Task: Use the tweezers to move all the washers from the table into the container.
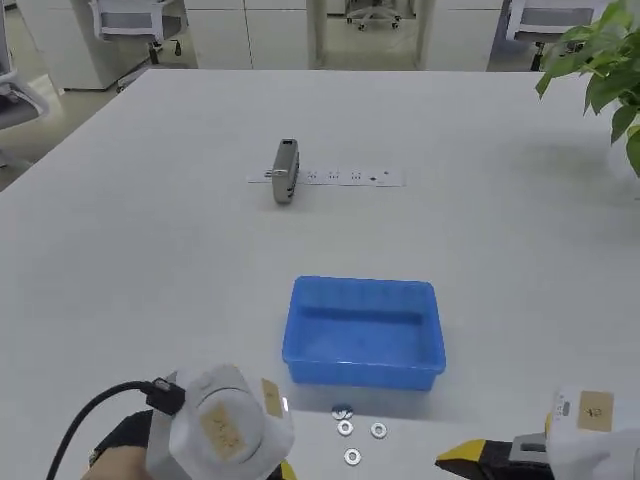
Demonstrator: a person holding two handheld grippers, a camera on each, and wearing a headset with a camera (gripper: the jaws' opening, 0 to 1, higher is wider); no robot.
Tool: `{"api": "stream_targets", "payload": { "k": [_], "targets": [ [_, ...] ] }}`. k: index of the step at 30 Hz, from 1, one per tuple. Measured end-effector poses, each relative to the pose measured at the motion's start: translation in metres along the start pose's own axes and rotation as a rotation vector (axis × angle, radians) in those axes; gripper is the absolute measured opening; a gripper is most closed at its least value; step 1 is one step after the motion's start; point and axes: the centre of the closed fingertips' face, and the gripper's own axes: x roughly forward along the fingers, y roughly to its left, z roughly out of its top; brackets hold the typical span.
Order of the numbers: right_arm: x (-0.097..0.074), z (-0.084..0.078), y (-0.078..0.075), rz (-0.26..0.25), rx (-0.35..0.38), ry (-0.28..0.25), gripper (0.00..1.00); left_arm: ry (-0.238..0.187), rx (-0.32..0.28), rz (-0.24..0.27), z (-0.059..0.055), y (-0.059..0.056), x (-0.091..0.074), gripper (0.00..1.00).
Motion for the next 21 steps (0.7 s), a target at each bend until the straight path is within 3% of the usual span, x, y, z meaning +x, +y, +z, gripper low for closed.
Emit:
{"api": "stream_targets", "payload": {
  "k": [4,10,21],
  "targets": [
    [0.003,0.001,0.002,0.007,-0.006,0.002,0.09,0.01,0.037,0.021,0.001,0.005,0.001,0.0],
    [0.006,-0.001,0.005,0.018,-0.028,0.016,0.09,0.0,0.047,0.022,0.002,0.003,0.001,0.0],
    [0.006,0.005,0.005,0.025,-0.052,0.0,0.1,-0.046,0.108,0.059,0.02,-0.002,-0.028,0.0]
  ]
}}
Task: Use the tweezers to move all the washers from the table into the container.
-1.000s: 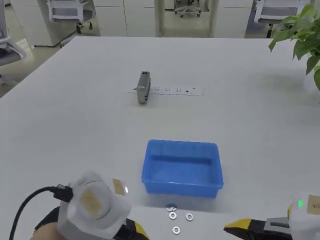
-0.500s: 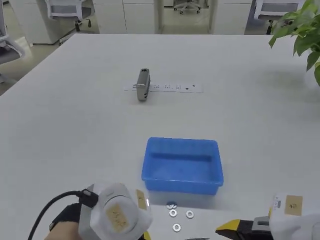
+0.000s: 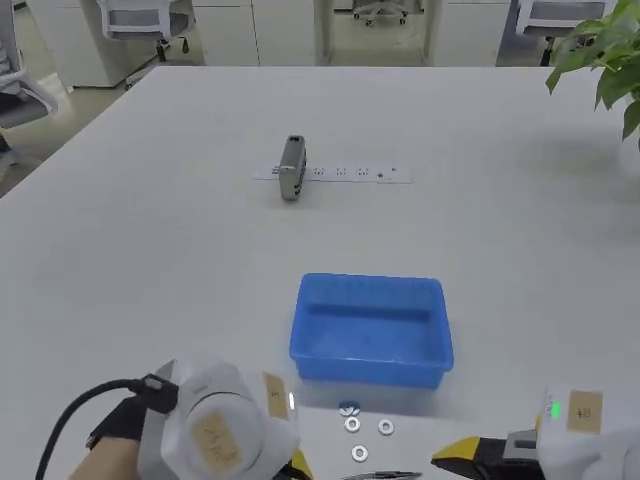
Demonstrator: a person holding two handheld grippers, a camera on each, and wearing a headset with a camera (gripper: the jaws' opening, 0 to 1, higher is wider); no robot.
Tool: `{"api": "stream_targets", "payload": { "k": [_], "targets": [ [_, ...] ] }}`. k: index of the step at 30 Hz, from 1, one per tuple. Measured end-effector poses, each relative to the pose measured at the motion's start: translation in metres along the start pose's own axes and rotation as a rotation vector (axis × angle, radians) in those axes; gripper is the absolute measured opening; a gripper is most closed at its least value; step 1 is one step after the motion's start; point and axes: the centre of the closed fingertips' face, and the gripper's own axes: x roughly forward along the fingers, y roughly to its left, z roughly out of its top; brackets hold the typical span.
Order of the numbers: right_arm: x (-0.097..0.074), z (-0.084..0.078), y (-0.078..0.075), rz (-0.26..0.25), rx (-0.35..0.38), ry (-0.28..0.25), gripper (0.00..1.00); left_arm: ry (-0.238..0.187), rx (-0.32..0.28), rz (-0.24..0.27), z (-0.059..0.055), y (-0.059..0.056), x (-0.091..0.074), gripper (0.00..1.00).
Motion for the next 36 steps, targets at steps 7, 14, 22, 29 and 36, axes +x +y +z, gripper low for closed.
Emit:
{"api": "stream_targets", "payload": {
  "k": [7,14,22,29,36],
  "targets": [
    [0.001,0.007,0.003,0.022,-0.02,-0.02,0.1,-0.011,0.049,0.001,0.017,-0.005,-0.017,0.0],
    [0.011,0.016,0.016,0.079,-0.092,-0.013,0.13,-0.018,0.103,-0.01,0.031,-0.012,-0.025,0.0],
    [0.023,0.017,0.034,0.156,-0.158,0.016,0.15,-0.039,0.141,-0.014,0.049,-0.017,-0.035,0.0],
    [0.034,0.02,0.039,0.19,-0.162,0.013,0.13,-0.051,0.163,-0.025,0.058,-0.02,-0.035,0.0],
    [0.04,0.016,0.039,0.216,-0.172,0.026,0.07,-0.058,0.164,-0.03,0.06,-0.02,-0.036,0.0]
  ]
}}
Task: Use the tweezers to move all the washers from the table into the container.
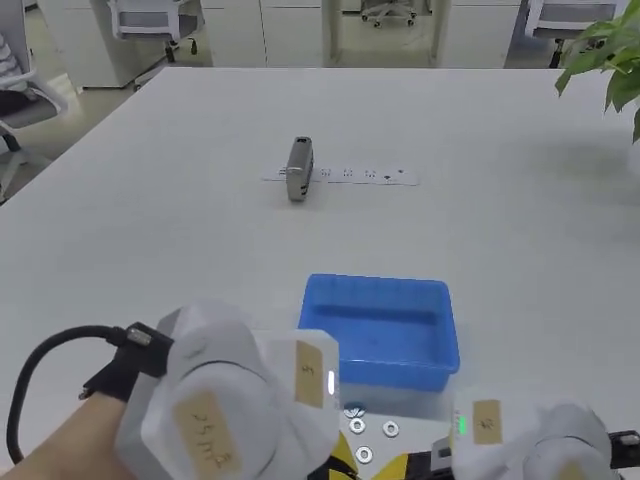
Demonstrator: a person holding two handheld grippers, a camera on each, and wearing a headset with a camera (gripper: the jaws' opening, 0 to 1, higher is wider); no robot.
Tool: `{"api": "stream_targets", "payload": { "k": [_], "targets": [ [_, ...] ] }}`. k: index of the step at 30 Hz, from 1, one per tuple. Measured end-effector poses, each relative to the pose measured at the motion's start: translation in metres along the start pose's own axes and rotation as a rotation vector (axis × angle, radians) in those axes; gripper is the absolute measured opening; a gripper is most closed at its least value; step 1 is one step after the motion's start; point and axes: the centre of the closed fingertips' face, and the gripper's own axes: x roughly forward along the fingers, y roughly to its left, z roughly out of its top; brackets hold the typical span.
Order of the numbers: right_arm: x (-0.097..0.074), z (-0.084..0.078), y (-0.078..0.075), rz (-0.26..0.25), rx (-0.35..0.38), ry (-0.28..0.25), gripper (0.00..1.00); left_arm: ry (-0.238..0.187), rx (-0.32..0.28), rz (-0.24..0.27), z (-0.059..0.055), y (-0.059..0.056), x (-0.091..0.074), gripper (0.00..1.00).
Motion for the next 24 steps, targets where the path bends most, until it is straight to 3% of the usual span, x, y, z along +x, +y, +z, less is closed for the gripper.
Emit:
{"api": "stream_targets", "payload": {
  "k": [13,24],
  "targets": [
    [0.007,0.015,-0.026,-0.068,0.005,-0.04,0.07,0.028,0.052,0.034,0.001,0.023,-0.004,0.0],
    [0.009,0.015,-0.04,-0.086,0.082,-0.082,0.07,0.048,0.075,0.032,0.003,0.037,0.0,0.0]
  ]
}}
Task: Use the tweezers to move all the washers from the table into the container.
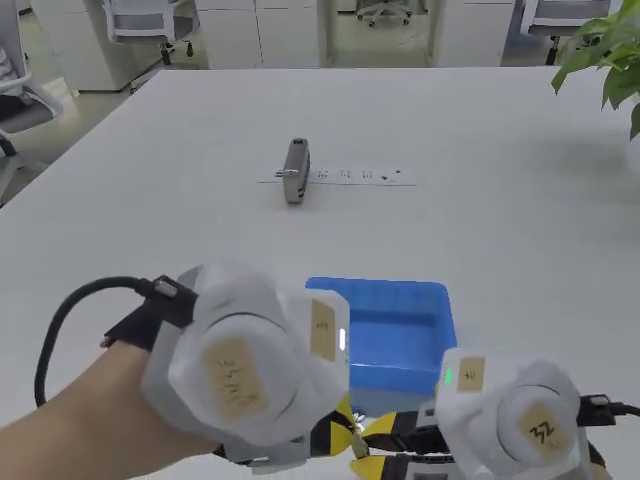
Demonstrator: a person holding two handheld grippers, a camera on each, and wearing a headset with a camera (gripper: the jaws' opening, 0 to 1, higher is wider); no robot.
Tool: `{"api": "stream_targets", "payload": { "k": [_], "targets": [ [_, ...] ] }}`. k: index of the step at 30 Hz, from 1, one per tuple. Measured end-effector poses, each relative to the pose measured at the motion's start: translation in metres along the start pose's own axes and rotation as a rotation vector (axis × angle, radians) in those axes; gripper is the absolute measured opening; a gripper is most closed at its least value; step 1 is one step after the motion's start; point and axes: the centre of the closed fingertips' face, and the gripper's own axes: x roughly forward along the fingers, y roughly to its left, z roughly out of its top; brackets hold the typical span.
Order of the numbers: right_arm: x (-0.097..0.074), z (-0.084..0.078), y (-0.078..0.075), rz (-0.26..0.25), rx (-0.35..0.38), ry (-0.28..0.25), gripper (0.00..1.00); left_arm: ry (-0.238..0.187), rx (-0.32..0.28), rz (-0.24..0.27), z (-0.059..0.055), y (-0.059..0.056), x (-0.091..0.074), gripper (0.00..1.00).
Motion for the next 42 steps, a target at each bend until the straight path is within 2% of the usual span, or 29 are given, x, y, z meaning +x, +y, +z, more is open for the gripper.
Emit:
{"api": "stream_targets", "payload": {
  "k": [6,13,17,20,22,23,24,25,26,27,28,29,31,32,36,39,42],
  "targets": [
    [0.001,-0.001,0.001,0.013,0.017,-0.008,0.08,0.004,0.013,-0.013,0.003,0.0,0.002,0.0],
    [0.001,-0.001,-0.002,0.012,0.074,-0.014,0.08,-0.026,-0.066,-0.059,0.008,0.007,0.007,0.0],
    [-0.003,0.01,-0.002,0.035,0.085,-0.039,0.13,-0.016,-0.086,-0.088,0.007,0.01,0.007,0.0],
    [-0.004,0.02,-0.002,0.057,0.065,-0.059,0.12,-0.006,-0.097,-0.103,0.005,0.011,0.006,0.0],
    [-0.002,0.021,-0.001,0.071,0.07,-0.054,0.11,-0.01,-0.114,-0.104,0.005,0.013,0.006,0.0],
    [-0.001,0.018,-0.001,0.082,0.063,-0.038,0.08,-0.023,-0.116,-0.101,0.005,0.013,0.007,0.0],
    [-0.001,0.015,-0.005,0.06,0.033,-0.025,0.06,-0.042,-0.108,-0.107,0.006,0.012,0.008,0.0],
    [-0.001,0.016,-0.002,0.076,0.038,-0.031,0.05,-0.071,-0.119,-0.076,0.008,0.017,0.009,0.0],
    [-0.003,0.015,-0.004,0.079,0.047,-0.023,0.04,-0.086,-0.169,-0.066,0.007,0.017,0.009,0.07],
    [-0.004,0.015,-0.005,0.077,0.057,-0.021,0.04,-0.09,-0.187,-0.073,0.007,0.016,0.009,0.13],
    [-0.005,0.014,-0.006,0.073,0.059,-0.022,0.04,-0.114,-0.223,-0.072,0.008,0.016,0.008,0.19],
    [-0.006,0.013,-0.008,0.071,0.061,-0.022,0.03,-0.141,-0.234,-0.048,0.008,0.02,0.007,0.25],
    [-0.008,0.011,-0.01,0.065,0.085,-0.023,0.03,-0.196,-0.302,-0.017,0.008,0.022,0.002,0.29],
    [-0.009,0.01,-0.01,0.065,0.094,-0.028,0.03,-0.237,-0.343,0.001,0.009,0.023,-0.002,0.32],
    [-0.009,0.011,-0.013,0.058,0.14,-0.054,0.03,-0.373,-0.495,0.102,0.004,0.028,-0.016,0.48],
    [-0.008,0.011,-0.017,0.053,0.18,-0.067,0.02,-0.418,-0.574,0.181,-0.007,0.026,-0.023,0.57],
    [-0.008,0.011,-0.02,0.051,0.227,-0.081,0.02,-0.483,-0.66,0.254,-0.015,0.023,-0.032,0.62]
  ]
}}
